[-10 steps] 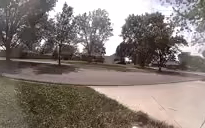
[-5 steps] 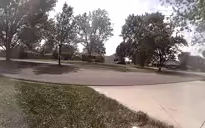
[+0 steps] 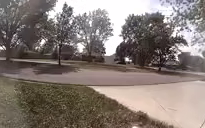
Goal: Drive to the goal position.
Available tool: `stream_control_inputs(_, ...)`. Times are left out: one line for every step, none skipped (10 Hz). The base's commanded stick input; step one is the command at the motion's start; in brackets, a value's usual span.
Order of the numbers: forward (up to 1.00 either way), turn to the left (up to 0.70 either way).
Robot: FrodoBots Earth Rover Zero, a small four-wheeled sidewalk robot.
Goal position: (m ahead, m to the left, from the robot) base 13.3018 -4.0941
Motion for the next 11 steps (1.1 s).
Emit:
stream_control_inputs(0.70, -0.35)
stream_control_inputs(0.70, -0.35)
stream_control_inputs(0.70, -0.35)
stream_control_inputs(0.70, -0.35)
stream_control_inputs(0.70, -0.35)
stream_control_inputs(0.70, -0.35)
stream_control_inputs(0.70, -0.35)
stream_control_inputs(0.70, -0.35)
stream_control_inputs(0.70, -0.35)
stream_control_inputs(0.70, -0.35)
stream_control_inputs(0.70, -0.35)
